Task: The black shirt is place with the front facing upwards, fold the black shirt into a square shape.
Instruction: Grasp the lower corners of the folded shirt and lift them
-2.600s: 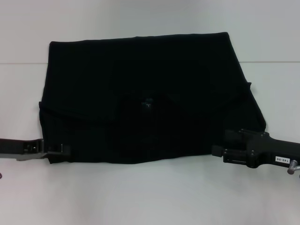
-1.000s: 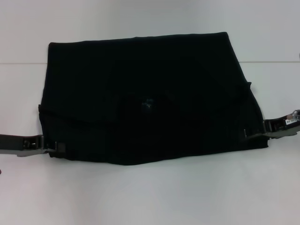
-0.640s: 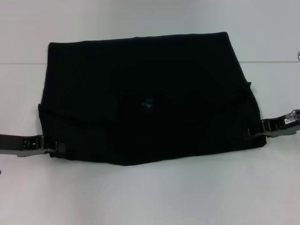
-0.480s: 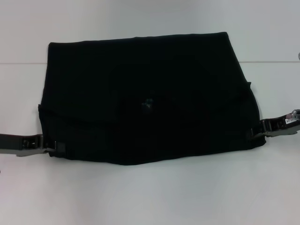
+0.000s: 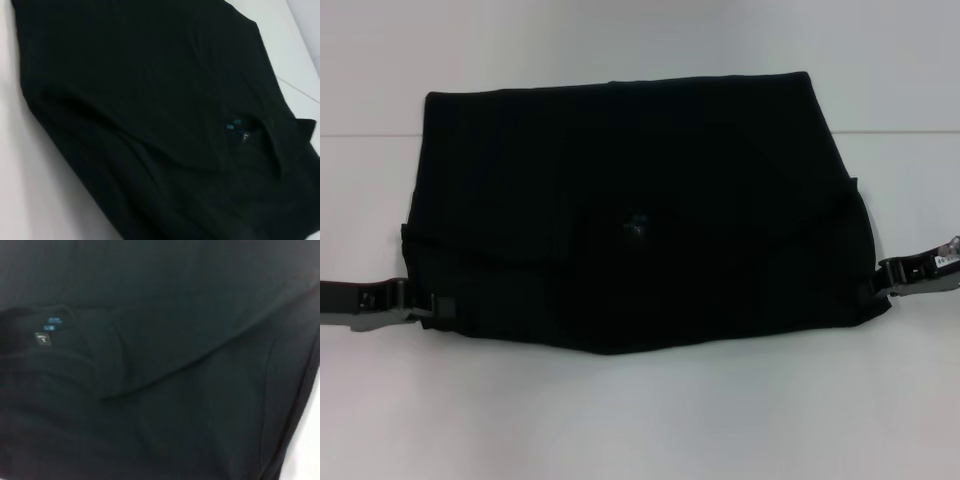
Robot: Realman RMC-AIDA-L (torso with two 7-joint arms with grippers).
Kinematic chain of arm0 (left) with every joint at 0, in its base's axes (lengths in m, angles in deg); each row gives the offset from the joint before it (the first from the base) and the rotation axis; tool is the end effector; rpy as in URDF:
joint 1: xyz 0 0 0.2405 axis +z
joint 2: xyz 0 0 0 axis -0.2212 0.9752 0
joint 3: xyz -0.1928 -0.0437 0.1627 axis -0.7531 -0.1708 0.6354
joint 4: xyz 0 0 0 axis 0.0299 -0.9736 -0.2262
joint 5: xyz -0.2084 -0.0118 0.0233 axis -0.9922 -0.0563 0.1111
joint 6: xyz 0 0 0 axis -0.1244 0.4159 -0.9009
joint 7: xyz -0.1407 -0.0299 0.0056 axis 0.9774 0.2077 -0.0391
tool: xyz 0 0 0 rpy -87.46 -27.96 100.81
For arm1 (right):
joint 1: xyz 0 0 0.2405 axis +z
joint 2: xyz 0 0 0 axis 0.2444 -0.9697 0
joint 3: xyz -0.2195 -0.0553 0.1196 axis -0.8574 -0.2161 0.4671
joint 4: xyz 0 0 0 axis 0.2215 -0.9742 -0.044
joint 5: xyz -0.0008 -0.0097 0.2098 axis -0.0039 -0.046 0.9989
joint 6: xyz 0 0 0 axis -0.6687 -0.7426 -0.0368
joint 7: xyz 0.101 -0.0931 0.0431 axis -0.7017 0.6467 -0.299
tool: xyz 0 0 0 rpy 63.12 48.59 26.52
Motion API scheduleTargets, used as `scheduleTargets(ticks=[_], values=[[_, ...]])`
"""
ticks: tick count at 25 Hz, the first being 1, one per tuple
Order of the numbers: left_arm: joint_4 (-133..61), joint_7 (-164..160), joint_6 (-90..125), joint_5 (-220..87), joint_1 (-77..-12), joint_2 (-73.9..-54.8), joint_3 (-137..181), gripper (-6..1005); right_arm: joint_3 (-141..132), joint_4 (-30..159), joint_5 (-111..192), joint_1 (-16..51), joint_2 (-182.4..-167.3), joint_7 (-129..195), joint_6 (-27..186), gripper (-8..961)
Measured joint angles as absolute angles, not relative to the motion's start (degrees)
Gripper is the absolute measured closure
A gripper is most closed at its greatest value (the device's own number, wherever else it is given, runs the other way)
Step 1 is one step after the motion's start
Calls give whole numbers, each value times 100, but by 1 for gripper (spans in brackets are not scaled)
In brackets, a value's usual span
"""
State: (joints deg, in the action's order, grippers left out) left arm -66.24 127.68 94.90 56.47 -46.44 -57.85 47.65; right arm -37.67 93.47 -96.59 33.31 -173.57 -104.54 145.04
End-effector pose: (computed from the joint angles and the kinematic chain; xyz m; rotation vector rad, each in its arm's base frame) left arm -0.3289 0.3444 0.0606 -2.1982 -1.8371 -0.4044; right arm 0.2783 0.4066 0.0273 -2.2419 1.6245 -0.0874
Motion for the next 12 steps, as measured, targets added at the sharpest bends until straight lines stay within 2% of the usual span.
scheduleTargets(ticks=[7,12], values=[[-6609,12752,10642,5772,-4651,-5538,4910,959,-3797,9801,-9870,3178,-17212,-10168,15976,896],[-6599,12552,12045,6226,-4649,-5444,4947,959,-3968,9899,-10363,3027,-17206,-9471,17111,896]])
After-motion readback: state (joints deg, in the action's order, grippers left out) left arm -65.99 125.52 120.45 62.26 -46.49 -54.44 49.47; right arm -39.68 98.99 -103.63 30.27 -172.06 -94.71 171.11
